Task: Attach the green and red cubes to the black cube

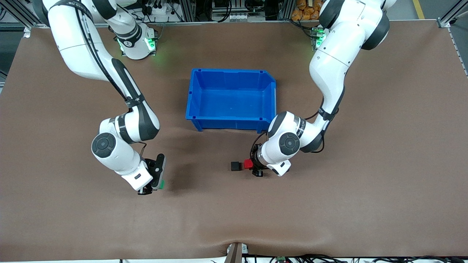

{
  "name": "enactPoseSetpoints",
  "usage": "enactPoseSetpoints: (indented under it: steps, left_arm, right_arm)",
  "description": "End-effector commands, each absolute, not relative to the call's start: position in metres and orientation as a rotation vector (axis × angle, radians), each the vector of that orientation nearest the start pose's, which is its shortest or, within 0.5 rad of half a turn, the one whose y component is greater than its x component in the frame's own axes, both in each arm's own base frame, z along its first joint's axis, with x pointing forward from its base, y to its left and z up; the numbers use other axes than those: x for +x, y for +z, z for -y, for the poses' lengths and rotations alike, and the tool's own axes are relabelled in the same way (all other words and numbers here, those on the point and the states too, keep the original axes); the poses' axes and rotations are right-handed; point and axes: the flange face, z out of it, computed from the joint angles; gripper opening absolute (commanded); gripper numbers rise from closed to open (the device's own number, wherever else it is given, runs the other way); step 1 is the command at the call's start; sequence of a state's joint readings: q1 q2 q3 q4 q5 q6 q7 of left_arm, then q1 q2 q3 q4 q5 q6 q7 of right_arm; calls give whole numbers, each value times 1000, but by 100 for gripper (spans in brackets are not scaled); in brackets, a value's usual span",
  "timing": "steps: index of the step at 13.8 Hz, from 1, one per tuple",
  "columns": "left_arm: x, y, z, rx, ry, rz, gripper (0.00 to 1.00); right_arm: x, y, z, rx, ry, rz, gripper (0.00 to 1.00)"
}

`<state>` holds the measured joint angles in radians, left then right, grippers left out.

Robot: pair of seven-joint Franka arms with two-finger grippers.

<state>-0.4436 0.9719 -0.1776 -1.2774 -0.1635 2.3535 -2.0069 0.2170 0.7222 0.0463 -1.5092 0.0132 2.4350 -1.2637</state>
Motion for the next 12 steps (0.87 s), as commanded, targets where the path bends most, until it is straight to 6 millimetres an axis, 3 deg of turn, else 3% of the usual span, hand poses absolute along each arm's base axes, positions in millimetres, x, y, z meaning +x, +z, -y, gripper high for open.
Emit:
enactPoseSetpoints:
  steps: [1,3,12]
  left_arm:
    - [642,179,420,2032,-336,-2107,0]
    - [646,184,420,2022,-331,-2100,0]
    - [647,171,425,2020,-336,-2097,0]
  right_arm:
    - [714,258,-187,-2323,-323,2201,0]
    - [714,258,-187,-2323,-323,2201,0]
    - [714,259,-186,-2326,-327,2201,0]
